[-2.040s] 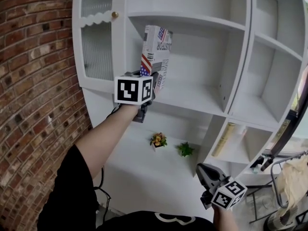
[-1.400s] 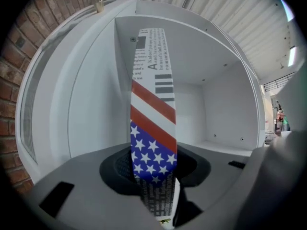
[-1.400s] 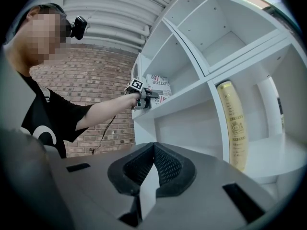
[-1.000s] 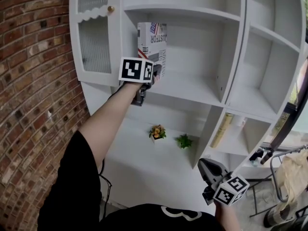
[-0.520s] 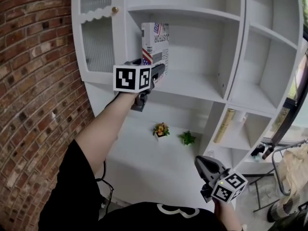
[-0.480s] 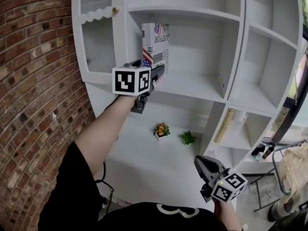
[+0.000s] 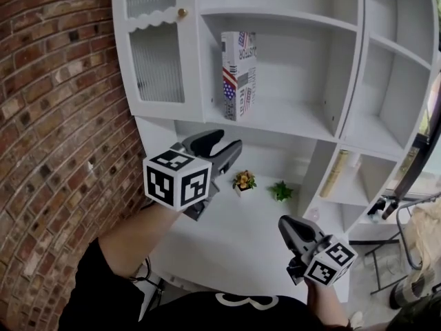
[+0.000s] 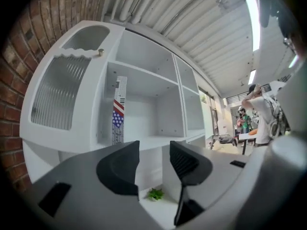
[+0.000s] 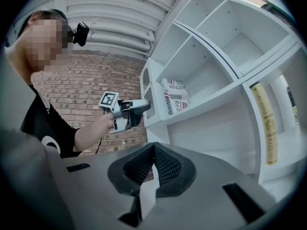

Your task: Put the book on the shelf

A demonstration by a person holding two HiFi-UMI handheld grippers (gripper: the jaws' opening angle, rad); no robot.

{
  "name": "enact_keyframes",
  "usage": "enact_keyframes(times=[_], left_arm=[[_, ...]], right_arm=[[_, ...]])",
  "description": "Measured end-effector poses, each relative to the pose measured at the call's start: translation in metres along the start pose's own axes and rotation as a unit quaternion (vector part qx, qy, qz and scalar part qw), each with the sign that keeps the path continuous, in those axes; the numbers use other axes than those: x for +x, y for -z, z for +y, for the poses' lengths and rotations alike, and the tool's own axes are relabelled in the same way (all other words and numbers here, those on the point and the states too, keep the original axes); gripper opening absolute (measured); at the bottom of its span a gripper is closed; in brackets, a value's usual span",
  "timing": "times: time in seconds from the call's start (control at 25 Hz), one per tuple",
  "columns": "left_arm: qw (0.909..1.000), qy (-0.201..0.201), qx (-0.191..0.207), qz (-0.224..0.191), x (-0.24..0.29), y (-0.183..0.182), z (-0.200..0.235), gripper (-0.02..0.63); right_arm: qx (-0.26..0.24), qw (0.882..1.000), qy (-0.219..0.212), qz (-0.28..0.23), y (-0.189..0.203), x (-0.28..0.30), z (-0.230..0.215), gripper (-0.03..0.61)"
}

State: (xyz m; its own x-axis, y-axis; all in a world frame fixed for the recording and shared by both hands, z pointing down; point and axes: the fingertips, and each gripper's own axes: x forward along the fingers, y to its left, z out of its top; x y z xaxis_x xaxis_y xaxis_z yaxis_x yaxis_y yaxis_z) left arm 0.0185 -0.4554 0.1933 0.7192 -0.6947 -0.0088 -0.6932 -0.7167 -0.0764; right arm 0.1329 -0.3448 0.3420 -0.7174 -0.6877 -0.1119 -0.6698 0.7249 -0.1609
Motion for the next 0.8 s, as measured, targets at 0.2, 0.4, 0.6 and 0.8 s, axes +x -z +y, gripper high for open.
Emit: enact_keyframes(times=[0.2, 0.4, 0.6, 0.8], left_arm=[[0.9949, 0.096, -0.029, 0.001, -0.042, 0.036, -0.054, 0.124], [0.9863, 0.15, -0.067, -0.008, -0.077, 0.07, -0.097, 0.054], [0.9781, 0.169, -0.121, -0.012, -0.097, 0.108, -0.11, 0.005], [0.9786, 0.15, -0.138, -0.027, -0.108, 0.13, -0.103, 0.003]], right_arm=[[-0.004, 1.0, -0.005, -0.009, -0.004, 0.007, 0.017, 0.011], [0.003, 1.0, -0.006, -0.024, -0.004, 0.011, 0.038, 0.011], [0.014, 1.0, -0.005, -0.026, 0.008, 0.009, 0.052, 0.011], [0.032, 0.999, -0.002, -0.029, 0.022, 0.001, 0.058, 0.011]])
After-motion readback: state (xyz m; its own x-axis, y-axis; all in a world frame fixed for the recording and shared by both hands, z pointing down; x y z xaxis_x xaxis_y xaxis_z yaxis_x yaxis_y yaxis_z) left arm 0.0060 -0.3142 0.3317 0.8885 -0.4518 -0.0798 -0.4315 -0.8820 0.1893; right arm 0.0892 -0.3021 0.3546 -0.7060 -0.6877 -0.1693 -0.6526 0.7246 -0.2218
